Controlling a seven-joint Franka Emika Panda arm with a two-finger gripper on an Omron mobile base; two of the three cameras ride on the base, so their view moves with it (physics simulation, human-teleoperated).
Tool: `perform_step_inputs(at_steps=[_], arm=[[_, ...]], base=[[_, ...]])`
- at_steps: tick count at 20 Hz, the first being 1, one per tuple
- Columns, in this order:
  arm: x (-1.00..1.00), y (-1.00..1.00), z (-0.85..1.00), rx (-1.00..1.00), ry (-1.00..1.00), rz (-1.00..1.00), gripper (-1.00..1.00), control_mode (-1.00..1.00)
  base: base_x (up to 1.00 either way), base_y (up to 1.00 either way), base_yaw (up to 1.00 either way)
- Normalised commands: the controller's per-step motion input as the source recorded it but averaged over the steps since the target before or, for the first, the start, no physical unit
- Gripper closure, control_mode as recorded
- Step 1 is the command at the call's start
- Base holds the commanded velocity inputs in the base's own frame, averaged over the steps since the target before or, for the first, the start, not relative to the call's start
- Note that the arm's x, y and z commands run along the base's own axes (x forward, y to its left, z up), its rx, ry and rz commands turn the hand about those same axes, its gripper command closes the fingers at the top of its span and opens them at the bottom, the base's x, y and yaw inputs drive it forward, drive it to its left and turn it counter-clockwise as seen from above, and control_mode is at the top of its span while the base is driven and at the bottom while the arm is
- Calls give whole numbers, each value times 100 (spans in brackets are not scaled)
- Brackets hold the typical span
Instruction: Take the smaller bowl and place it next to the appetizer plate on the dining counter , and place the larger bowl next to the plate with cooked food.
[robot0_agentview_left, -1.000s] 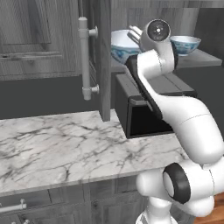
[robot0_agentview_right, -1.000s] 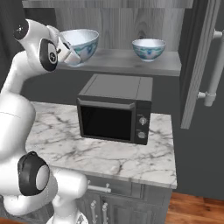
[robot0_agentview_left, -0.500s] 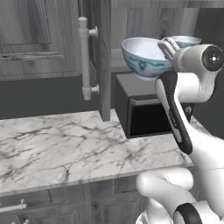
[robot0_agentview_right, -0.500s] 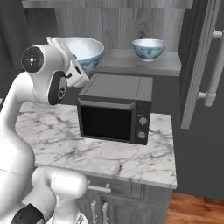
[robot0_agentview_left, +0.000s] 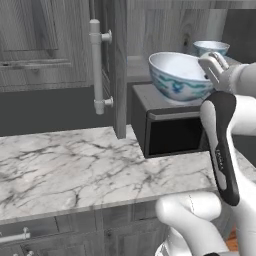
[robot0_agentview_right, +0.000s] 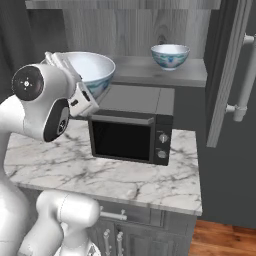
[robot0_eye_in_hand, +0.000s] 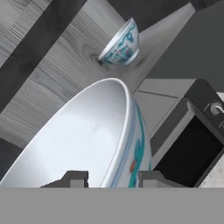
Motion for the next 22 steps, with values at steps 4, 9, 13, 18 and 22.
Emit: perform_step_inputs(at_steps=[4,9,13,18,22], arm=[[-69,-4,-27,2,16,5,100,-100],[-63,0,-55,0,15,2,100,-100],[-26,0,-6,0,3,1,100,100],[0,0,0,0,0,0,100,100],[0,0,0,0,0,0,100,100]], base=[[0,0,0],[0,0,0],[-48,1,4],[-100,28,26],[-73,47,51]])
